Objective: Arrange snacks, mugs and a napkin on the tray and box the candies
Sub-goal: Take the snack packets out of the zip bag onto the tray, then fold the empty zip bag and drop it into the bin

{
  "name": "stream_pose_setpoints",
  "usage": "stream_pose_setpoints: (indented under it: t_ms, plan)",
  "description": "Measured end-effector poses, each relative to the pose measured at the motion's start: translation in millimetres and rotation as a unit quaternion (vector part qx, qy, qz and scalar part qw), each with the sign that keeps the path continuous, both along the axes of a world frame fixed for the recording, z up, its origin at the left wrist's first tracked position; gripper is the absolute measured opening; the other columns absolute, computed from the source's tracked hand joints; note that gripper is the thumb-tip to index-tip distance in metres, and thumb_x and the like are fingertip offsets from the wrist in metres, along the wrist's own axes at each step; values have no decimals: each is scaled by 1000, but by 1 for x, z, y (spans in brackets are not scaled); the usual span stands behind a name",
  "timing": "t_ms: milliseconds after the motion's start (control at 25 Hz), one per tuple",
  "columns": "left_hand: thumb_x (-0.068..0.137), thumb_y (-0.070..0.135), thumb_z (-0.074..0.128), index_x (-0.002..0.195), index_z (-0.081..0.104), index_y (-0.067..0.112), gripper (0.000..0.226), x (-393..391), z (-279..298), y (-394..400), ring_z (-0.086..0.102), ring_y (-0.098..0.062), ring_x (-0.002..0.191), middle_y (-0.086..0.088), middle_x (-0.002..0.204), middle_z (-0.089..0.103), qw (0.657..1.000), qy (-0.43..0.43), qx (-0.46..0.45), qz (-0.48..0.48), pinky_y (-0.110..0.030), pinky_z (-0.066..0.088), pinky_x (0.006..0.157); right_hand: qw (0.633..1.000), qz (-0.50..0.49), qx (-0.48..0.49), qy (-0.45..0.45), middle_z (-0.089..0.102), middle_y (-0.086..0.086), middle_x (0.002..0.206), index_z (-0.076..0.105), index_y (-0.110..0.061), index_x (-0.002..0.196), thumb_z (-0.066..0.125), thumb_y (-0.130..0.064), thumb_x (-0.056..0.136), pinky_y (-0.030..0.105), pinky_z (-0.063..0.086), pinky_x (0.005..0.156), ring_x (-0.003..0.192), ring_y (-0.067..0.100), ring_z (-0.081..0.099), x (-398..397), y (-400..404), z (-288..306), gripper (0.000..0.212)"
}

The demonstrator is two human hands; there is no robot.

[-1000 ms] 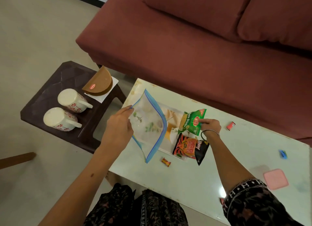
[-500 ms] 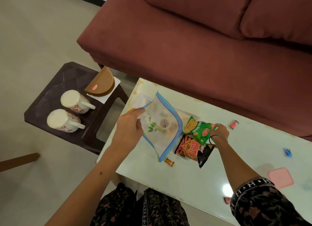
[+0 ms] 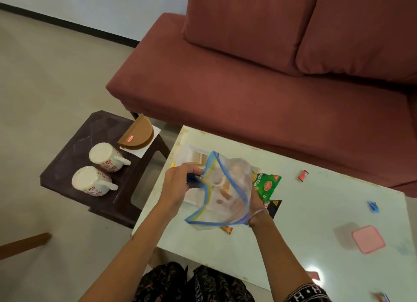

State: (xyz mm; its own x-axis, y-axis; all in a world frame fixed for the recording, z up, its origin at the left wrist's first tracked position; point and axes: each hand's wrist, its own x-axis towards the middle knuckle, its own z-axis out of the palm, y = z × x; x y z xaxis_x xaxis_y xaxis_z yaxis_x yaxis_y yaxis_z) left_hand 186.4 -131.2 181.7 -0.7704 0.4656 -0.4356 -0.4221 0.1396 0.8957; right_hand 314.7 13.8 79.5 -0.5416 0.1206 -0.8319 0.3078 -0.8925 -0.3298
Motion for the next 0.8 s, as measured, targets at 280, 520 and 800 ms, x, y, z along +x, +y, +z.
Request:
stream_pose_setpoints:
  t_ms: [280, 520, 800]
  plan:
    - [45, 77, 67, 117, 55, 17, 96, 42, -5, 3, 55, -19, 108, -2, 113, 51, 972, 149, -144, -108, -35, 52, 91, 976, -37, 196, 86, 55, 23, 110, 52, 2, 120, 38, -17, 97, 46, 45, 96, 97, 34, 54, -27, -11, 63, 33]
    - [55, 57, 74, 141, 21, 32, 104, 66, -18, 1, 42, -17, 125, 2, 143, 35, 978, 195, -20, -76, -21, 49, 91, 963, 2, 167, 210, 67, 2, 67, 68, -12, 71, 38, -11, 82, 25, 53, 58, 61, 13, 63, 10, -55, 90, 32]
    - [76, -6, 55, 90, 64, 28, 38, 108, -16, -15, 61, -11, 96, 5, 95, 66, 946, 287, 129, -79, -21, 49, 84, 888, 28, 442, -126, 58, 6, 88, 62, -3, 98, 56, -10, 89, 23, 49, 70, 77, 17, 58, 63, -72, 83, 13]
